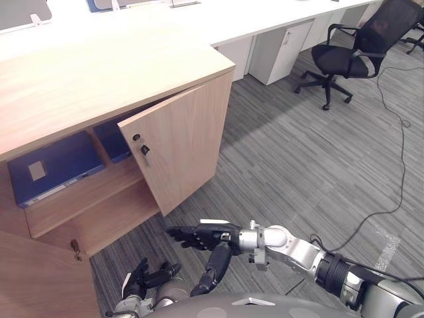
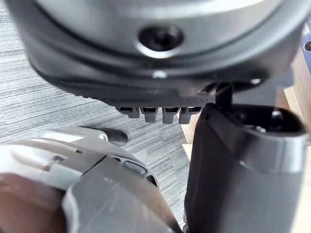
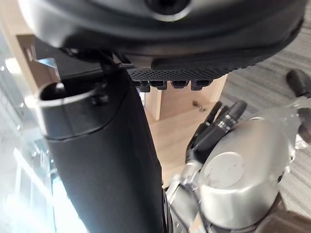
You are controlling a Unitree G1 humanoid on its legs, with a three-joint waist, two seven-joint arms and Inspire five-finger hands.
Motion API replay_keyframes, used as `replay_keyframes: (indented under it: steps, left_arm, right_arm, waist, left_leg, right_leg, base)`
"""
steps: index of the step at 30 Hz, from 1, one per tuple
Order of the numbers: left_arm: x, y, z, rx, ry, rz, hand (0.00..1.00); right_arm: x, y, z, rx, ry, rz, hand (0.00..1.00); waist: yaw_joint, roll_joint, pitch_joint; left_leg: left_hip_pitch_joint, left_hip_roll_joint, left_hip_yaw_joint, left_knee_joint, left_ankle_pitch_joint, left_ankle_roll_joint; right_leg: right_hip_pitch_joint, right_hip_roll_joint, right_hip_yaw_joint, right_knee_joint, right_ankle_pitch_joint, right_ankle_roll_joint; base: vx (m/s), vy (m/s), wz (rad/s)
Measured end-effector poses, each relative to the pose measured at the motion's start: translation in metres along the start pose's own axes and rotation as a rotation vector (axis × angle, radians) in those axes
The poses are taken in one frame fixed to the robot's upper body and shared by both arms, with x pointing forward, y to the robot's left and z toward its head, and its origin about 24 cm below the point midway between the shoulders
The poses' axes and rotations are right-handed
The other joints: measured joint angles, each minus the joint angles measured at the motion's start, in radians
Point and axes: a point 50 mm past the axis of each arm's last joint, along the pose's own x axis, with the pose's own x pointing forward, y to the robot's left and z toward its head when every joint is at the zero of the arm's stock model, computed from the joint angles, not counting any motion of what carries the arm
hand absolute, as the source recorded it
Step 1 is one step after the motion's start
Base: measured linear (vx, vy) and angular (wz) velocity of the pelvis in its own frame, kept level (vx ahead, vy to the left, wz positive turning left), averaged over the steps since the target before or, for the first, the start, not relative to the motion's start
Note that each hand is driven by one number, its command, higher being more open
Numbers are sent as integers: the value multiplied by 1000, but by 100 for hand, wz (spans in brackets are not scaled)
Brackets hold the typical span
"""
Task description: Walk over to the cabinet, pick up the folder, carry it to the office cabinet, place the folder inside the office cabinet, then close the office cabinet door
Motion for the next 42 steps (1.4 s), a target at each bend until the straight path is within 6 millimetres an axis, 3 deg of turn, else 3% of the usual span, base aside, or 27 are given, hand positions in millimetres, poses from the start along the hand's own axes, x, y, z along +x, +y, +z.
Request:
replay_keyframes:
  steps: [4, 7, 9, 10, 11, 12, 13, 14, 15, 16, 18, 20, 22, 24, 26, 27, 28, 29, 30, 33, 35, 37, 38, 40, 42]
  left_arm:
    - [2, -5, 2, 20, 2, -18, 100]
    - [5, -10, 7, 38, 6, -21, 100]
    - [5, -13, 7, 79, 18, -26, 100]
    - [5, -14, 7, 105, 24, -29, 100]
    - [5, -15, 6, 106, 27, -27, 100]
    - [4, -15, 4, 113, 33, -21, 100]
    - [4, -12, 3, 119, 36, -9, 100]
    - [4, -9, 4, 126, 37, 2, 100]
    - [5, -6, 5, 132, 38, 11, 100]
    - [6, -3, 9, 142, 36, 20, 100]
    - [6, -5, 8, 149, 40, 11, 100]
    - [8, -12, 12, 165, 31, -16, 100]
    - [10, -15, 17, 177, 19, -22, 100]
    - [14, -19, 27, 186, -6, -33, 100]
    - [14, -19, 28, 184, -9, -30, 100]
    - [15, -16, 30, 183, -13, -21, 100]
    - [15, -10, 32, 192, -20, -10, 100]
    - [16, -15, 34, 183, -19, -12, 100]
    - [16, -18, 34, 183, -27, -27, 100]
    - [17, -22, 37, 178, -33, -42, 100]
    - [18, -30, 39, 164, -41, -57, 100]
    - [17, -42, 39, 160, -43, -91, 100]
    - [17, -44, 39, 160, -42, -95, 100]
    - [18, -36, 40, 173, -45, -78, 100]
    - [18, -34, 40, 173, -44, -68, 100]
  right_arm:
    - [-10, -27, -52, 62, 198, -352, 100]
    - [-19, -36, -82, 103, 347, -576, 100]
    - [-38, -24, -119, 215, 499, -742, 100]
    - [-58, -6, -146, 393, 569, -871, 100]
    - [-69, 5, -158, 472, 608, -927, 100]
    - [-82, 21, -173, 569, 662, -988, 100]
    - [-92, 40, -186, 658, 722, -1026, 100]
    - [-97, 37, -187, 727, 695, -1094, 100]
    - [-97, 38, -187, 744, 683, -1110, 100]
    - [-92, 38, -185, 757, 657, -1124, 100]
    - [-87, 40, -184, 803, 624, -1139, 100]
    - [-85, 36, -180, 819, 568, -1170, 100]
    - [-83, 35, -178, 832, 544, -1180, 100]
    - [-77, 35, -176, 874, 507, -1195, 100]
    - [-69, 36, -172, 890, 481, -1188, 100]
    - [-65, 36, -170, 891, 470, -1177, 100]
    - [-58, 41, -169, 911, 462, -1164, 100]
    - [-58, 38, -168, 922, 447, -1167, 100]
    - [-61, 35, -167, 913, 429, -1186, 100]
    - [-65, 36, -169, 934, 433, -1206, 100]
    - [-69, 40, -173, 956, 445, -1221, 100]
    - [-68, 44, -176, 965, 467, -1203, 100]
    - [-68, 45, -176, 969, 473, -1198, 100]
    - [-55, 46, -172, 978, 459, -1166, 100]
    - [-50, 46, -170, 961, 462, -1141, 100]
  waist:
    - [0, 22, 12]
    - [2, 42, 21]
    - [-21, 46, 27]
    - [-39, 50, 27]
    - [-41, 55, 24]
    - [-50, 59, 23]
    - [-58, 63, 26]
    - [-67, 72, 50]
    - [-76, 62, 65]
    - [-89, 54, 85]
    - [-104, 50, 94]
    - [-131, 60, 104]
    - [-137, 61, 107]
    - [-138, 59, 114]
    - [-136, 52, 121]
    - [-137, 35, 126]
    - [-137, 2, 124]
    - [-135, 14, 124]
    - [-140, 28, 115]
    - [-148, 45, 105]
    - [-165, 51, 96]
    - [-159, 51, 81]
    - [-160, 41, 69]
    - [-154, -5, 49]
    - [-149, -22, 39]
  left_leg:
    - [-3, -15, 15, 30, -31, 6]
    - [-5, -41, 27, 45, -59, 20]
    - [-16, -99, -8, 85, -97, 52]
    - [-19, -150, -43, 117, -131, 70]
    - [-18, -173, -63, 130, -143, 71]
    - [-6, -202, -92, 137, -152, 87]
    - [29, -223, -126, 130, -156, 108]
    - [56, -222, -154, 132, -166, 130]
    - [70, -224, -172, 132, -171, 138]
    - [96, -224, -214, 129, -178, 147]
    - [147, -224, -272, 122, -198, 161]
    - [177, -225, -362, 128, -218, 171]
    - [174, -225, -414, 134, -224, 168]
    - [172, -226, -494, 150, -240, 150]
    - [169, -227, -553, 188, -277, 128]
    - [165, -238, -590, 219, -309, 108]
    - [162, -260, -620, 238, -335, 94]
    - [154, -242, -651, 260, -363, 84]
    - [135, -218, -682, 251, -362, 57]
    - [115, -187, -753, 194, -324, 14]
    - [100, -182, -818, 165, -296, -1]
    - [87, -183, -892, 148, -281, -16]
    - [74, -188, -912, 149, -280, -18]
    - [45, -205, -967, 151, -269, -37]
    - [32, -222, -991, 161, -266, -40]
  right_leg:
    - [-1, -23, 16, 0, -2, 13]
    - [-11, -62, 23, 32, -13, 28]
    - [-31, -180, -21, 204, -99, 70]
    - [-10, -264, -60, 331, -109, 81]
    - [-20, -316, -52, 421, -112, 56]
    - [-43, -375, -7, 538, -89, -31]
    - [-83, -406, 111, 651, 5, -131]
    - [-121, -405, 209, 739, 14, -129]
    - [-125, -389, 232, 775, -22, -125]
    - [-123, -345, 250, 817, -101, -109]
    - [-123, -251, 248, 804, -204, -82]
    - [-134, -141, 254, 658, -258, -61]
    - [-150, -98, 281, 554, -253, -53]
    - [-165, -61, 332, 379, -222, -14]
    - [-166, -45, 388, 298, -181, -4]
    - [-150, -35, 452, 265, -141, -1]
    - [-131, -45, 505, 266, -106, -3]
    - [-129, -31, 486, 311, -98, 6]
    - [-134, -11, 483, 323, -151, 3]
    - [-124, -12, 360, 359, -213, -2]
    - [-98, -11, 301, 369, -225, 0]
    - [-49, -1, 289, 330, -225, -1]
    - [-43, 0, 275, 314, -225, -1]
    - [-11, 4, 224, 249, -223, 2]
    - [12, 3, 196, 217, -216, 9]
  base:
    - [-7, 49, -8]
    - [24, 98, -1]
    - [124, 213, 82]
    - [168, 239, 123]
    - [155, 317, 125]
    - [121, 463, 101]
    - [105, 513, 96]
    - [87, 386, 76]
    - [78, 213, 77]
    - [129, 123, 78]
    - [141, 99, 88]
    - [-140, 0, 123]
    - [-195, 0, 104]
    - [-180, -33, 116]
    - [-58, -130, 103]
    - [96, -215, 96]
    - [158, -291, 115]
    - [221, -317, 119]
    - [186, -284, 96]
    - [208, -230, 124]
    - [193, -85, 143]
    - [162, 46, 129]
    - [145, 33, 103]
    - [117, 13, 83]
    - [74, 36, 64]
